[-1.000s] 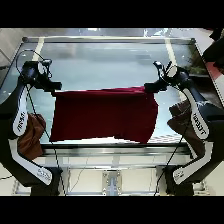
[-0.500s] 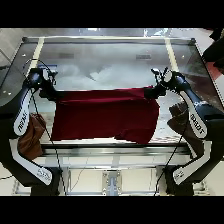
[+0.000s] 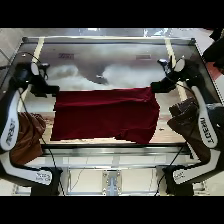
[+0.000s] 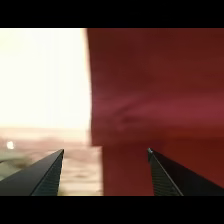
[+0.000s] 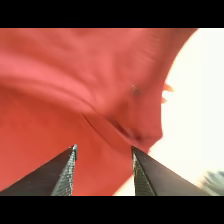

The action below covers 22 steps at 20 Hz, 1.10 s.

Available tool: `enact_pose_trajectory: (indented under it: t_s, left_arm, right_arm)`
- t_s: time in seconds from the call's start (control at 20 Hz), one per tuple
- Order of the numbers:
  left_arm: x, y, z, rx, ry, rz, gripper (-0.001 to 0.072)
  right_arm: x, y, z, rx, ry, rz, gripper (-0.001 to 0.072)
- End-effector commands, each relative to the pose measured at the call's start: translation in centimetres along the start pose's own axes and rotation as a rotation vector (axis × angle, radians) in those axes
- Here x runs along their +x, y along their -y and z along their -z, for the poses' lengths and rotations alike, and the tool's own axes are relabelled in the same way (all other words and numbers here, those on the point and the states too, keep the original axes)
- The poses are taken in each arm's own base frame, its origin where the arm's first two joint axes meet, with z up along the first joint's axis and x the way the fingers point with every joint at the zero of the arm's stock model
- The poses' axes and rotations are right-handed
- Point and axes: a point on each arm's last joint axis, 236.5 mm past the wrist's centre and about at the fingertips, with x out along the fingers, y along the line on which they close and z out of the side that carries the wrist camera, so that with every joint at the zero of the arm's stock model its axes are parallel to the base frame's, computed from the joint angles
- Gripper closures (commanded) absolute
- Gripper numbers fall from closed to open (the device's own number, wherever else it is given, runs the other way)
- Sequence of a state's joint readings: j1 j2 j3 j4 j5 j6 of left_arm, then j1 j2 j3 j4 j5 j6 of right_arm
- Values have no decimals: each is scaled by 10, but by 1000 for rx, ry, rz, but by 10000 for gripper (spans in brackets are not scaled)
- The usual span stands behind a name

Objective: Fold the shirts.

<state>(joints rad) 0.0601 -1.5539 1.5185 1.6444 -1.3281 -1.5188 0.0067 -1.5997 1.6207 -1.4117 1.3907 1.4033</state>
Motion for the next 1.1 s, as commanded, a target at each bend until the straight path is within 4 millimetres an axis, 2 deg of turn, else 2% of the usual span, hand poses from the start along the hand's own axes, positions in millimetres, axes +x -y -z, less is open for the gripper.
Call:
enact_pose_trajectory:
  t_s: [0.0,0.05,0.1,0.15,0.2,0.3,0.4,0.5,0.55,0.65,0.95,1.05]
  left_arm:
    - [-98,-42,-2,-90,253,-68,105]
    - [-113,-57,11,-162,308,-81,105]
    - [-115,-72,35,-249,332,-94,105]
    - [-105,-83,65,-352,323,-99,105]
    - [-89,-86,100,-465,292,-94,105]
    - [-48,-69,168,-665,210,-32,105]
    - [-21,-34,200,-782,186,102,106]
    - [-11,2,209,-880,178,261,106]
    - [-8,11,211,-902,181,301,106]
    - [-1,22,215,-923,164,338,106]
    - [8,32,222,-934,131,367,106]
    - [8,32,223,-935,128,367,106]
  right_arm:
    - [-105,29,22,-10,104,122,325]
    - [-125,35,33,21,145,129,325]
    - [-132,37,52,62,161,108,325]
    - [-125,30,75,103,160,54,325]
    - [-104,20,100,148,149,-7,325]
    - [-38,-7,160,279,120,-121,325]
    - [20,-38,220,456,20,-231,324]
    - [48,-81,270,538,-135,-384,324]
    - [54,-94,280,544,-160,-434,324]
    - [65,-103,282,603,-143,-479,324]
    - [81,-94,276,649,-98,-459,326]
    - [88,-97,274,644,-104,-462,327]
